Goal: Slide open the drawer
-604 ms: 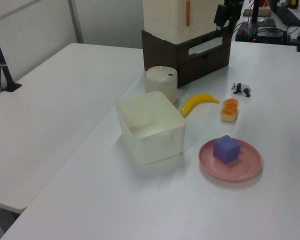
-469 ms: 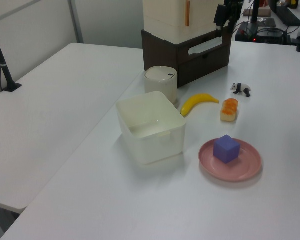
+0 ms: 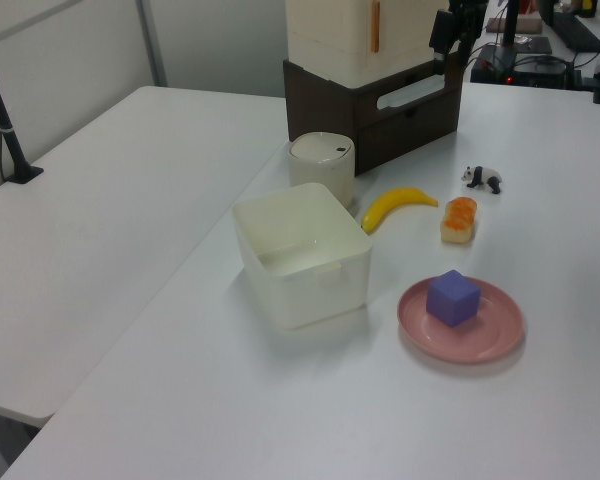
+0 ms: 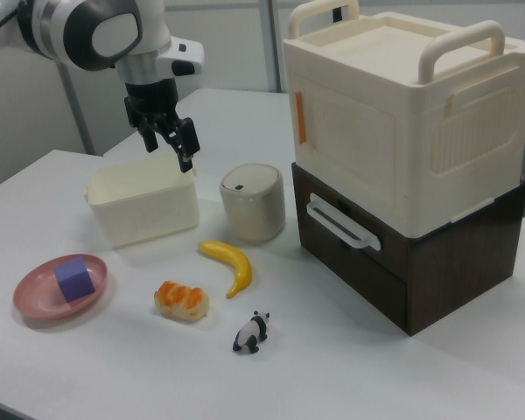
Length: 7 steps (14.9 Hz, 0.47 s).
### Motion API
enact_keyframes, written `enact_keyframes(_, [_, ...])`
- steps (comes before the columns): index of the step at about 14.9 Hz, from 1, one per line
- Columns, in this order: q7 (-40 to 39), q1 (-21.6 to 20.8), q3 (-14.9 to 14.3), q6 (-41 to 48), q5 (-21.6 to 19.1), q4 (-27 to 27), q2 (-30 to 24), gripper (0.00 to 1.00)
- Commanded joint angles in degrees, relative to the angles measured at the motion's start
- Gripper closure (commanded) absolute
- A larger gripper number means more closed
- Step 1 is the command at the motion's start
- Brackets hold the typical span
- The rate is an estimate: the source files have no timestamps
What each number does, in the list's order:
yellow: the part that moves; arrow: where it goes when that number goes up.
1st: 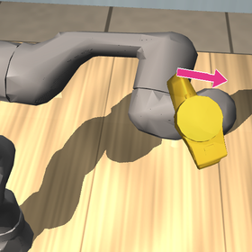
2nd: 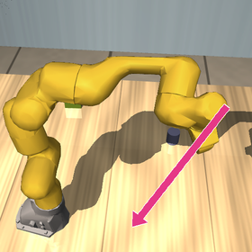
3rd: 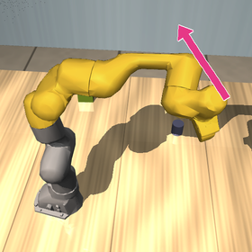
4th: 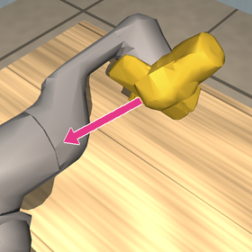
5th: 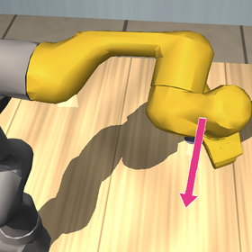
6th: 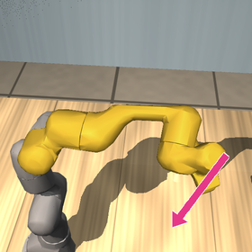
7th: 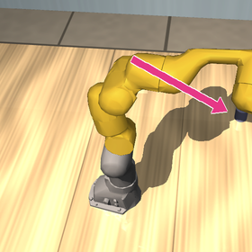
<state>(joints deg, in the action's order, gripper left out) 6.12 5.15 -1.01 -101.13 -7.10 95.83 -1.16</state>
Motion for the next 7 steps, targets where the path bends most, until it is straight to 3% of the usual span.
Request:
enact_keyframes(1, [1.3, 0.7, 0.7, 1.7, 1.8, 0.1, -0.9, 0.0])
enact_keyframes(7, [1.6, 0.7, 0.6, 1.6, 1.9, 0.1, -1.0, 0.0])
